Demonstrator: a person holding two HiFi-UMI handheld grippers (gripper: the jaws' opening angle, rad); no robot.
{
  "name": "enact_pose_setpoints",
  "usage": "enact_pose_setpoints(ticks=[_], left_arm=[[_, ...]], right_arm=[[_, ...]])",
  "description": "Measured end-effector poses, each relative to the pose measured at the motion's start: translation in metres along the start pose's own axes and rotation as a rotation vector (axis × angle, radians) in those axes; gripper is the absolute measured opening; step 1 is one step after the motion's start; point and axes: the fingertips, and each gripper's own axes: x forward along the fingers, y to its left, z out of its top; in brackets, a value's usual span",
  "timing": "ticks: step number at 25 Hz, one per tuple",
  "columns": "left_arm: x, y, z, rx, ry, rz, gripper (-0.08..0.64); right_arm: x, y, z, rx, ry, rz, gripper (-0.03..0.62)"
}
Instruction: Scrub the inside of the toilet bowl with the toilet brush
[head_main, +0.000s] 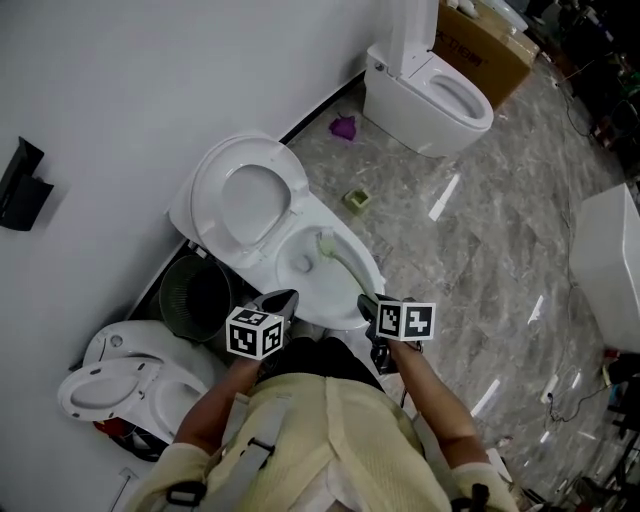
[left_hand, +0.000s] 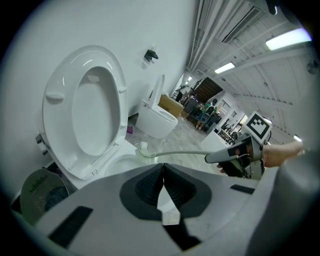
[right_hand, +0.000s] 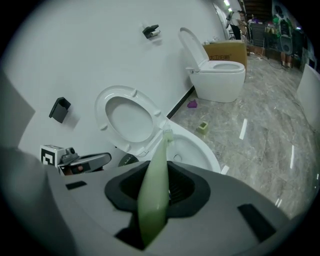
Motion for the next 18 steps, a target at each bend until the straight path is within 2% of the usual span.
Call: enact_pose_setpoints(ticks=[6,18], left_arm=[[-0.014,-0.01,0.016,0.04,-0.026,0.001,0.014],[-0.03,-0.02,0.023,0.043,-0.056,0.017,0.014]], right_arm=[[-0.021,0.001,0.002,-0.01,-0.046,-0.002,0.106],[-0.045,0.011,-0.002,-0.021,-0.121,0.013,0.106]])
